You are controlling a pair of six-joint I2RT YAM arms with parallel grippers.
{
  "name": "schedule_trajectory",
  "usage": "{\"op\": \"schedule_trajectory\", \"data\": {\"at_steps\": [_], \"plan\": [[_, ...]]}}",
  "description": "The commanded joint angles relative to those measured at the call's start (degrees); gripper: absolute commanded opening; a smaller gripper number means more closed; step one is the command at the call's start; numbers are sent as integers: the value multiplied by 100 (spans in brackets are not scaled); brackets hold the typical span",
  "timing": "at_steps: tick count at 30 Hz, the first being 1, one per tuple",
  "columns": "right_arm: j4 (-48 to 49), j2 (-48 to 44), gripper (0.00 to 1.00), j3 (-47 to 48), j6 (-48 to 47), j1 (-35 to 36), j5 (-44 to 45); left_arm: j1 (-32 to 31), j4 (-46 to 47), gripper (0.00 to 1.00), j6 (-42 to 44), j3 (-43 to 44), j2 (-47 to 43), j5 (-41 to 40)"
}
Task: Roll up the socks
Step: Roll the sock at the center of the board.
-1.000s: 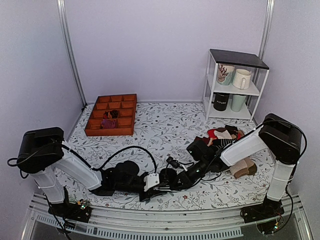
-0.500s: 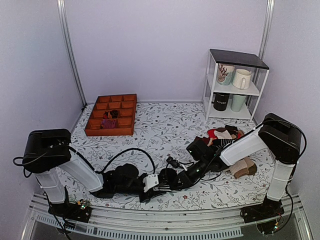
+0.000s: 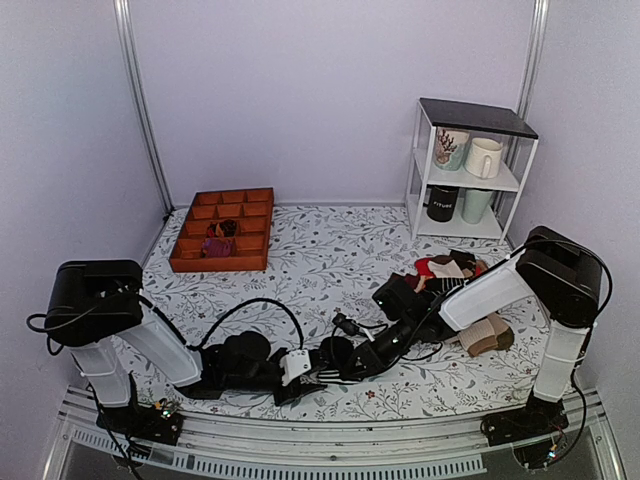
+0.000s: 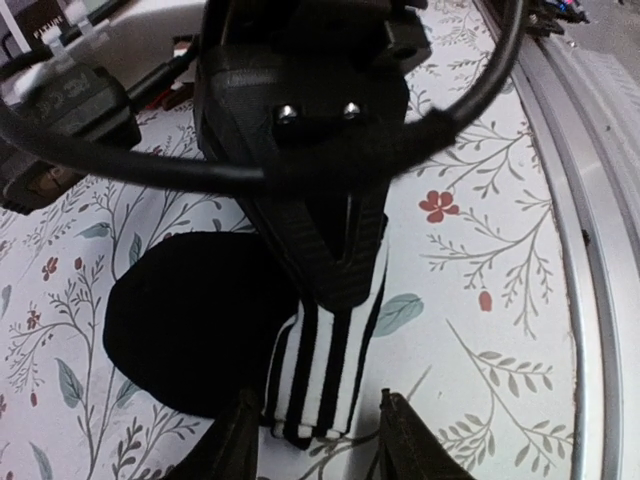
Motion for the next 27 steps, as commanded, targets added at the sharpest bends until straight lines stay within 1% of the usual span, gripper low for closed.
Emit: {"op": "schedule_trajectory", "data": {"at_steps": [1,4,9,13,16,18,19,21,23,24,27], "plan": [[-1193,445,9,-269,50,28,549,-37,300,42,-29,96,4,36],[-1198,443,9,-267,48,17,545,-38,278,41,-23,206,118,59],[-1206,448,9,-274,48,22,539,-33,202,33,-57,336,368,119],[-1200,426,9,-283,56,11,554,-24,168,20,-183,328,465,227],[-1190,425,9,-295,58,17,552,-30,103,12,-297,275,460,280],[-1182,425,9,-298,73,18,556,-28,27,2,-319,252,443,411],[-1174,425,9,-296,80,20,556,-28,-31,0,-348,251,436,515],[-1153,425,9,-269,96,17,576,-19,-199,0,-443,301,423,668],[-1125,402,12,-227,92,15,614,-21,-707,0,-641,434,394,746],[-1111,387,17,-173,75,16,670,-19,-870,0,-773,468,376,777],[-953,241,25,-41,-97,16,904,40,-1048,0,-1419,394,389,971]]}}
